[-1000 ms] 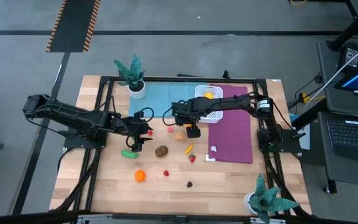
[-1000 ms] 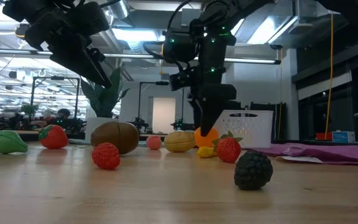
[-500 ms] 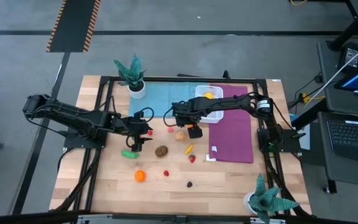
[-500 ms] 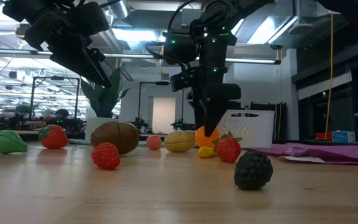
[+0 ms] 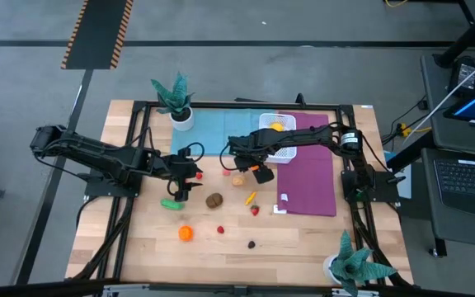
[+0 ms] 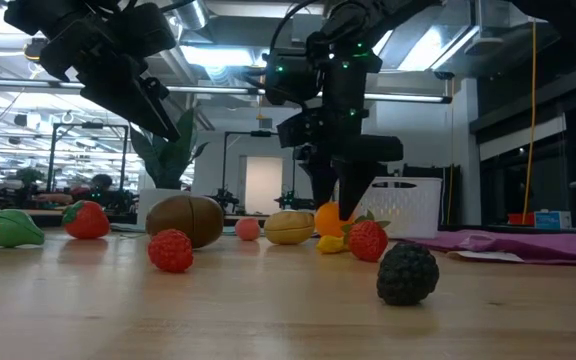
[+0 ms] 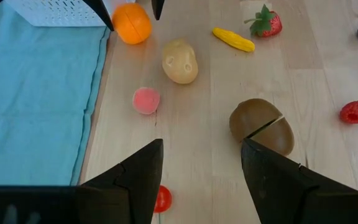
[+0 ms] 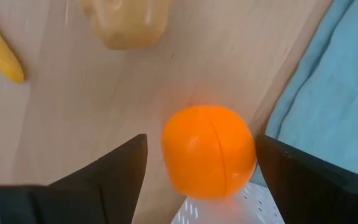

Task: Pick and placing Produce into tupperware
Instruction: Put the orange orange into the white container

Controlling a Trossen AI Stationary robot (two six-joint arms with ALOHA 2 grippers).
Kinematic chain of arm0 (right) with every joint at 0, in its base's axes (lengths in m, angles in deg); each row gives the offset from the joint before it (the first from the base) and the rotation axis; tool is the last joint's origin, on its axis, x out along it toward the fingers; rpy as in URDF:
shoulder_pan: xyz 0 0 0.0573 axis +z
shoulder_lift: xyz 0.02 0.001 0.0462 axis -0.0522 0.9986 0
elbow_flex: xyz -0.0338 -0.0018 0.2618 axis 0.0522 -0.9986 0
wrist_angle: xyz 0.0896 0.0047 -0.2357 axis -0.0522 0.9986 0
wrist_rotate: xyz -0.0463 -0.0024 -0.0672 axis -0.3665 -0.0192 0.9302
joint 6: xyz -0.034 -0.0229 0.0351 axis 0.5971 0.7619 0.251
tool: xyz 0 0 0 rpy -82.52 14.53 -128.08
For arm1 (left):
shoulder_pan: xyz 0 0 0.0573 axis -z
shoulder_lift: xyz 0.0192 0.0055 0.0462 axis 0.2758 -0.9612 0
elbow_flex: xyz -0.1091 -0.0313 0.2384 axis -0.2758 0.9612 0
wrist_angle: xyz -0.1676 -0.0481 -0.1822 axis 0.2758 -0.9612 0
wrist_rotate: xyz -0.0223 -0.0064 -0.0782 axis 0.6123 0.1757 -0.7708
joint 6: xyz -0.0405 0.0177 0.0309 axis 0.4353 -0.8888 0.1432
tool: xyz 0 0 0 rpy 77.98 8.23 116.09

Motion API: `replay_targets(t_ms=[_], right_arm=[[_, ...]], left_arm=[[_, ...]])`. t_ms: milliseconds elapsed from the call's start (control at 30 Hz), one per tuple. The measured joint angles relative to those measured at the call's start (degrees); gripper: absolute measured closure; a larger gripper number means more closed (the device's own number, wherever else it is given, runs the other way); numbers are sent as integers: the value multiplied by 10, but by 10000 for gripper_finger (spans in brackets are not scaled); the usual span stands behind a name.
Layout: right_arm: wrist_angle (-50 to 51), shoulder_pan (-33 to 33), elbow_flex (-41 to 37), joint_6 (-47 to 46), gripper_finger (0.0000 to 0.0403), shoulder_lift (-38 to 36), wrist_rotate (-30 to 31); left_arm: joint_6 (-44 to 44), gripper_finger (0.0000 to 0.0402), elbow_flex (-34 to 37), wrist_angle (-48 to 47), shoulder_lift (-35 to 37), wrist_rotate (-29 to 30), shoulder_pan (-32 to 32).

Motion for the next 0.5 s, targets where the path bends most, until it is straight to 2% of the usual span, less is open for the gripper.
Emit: replay_targets(t_ms=[233,400,500], right_arm=[[-1,0,0,11,106,0,0],[12,0,0,36,106,31,2],[17,3,1,49,106,48,36]], left_arm=[[0,195,0,0,0,0,0],[0,195,0,0,0,0,0],[0,195,0,0,0,0,0]])
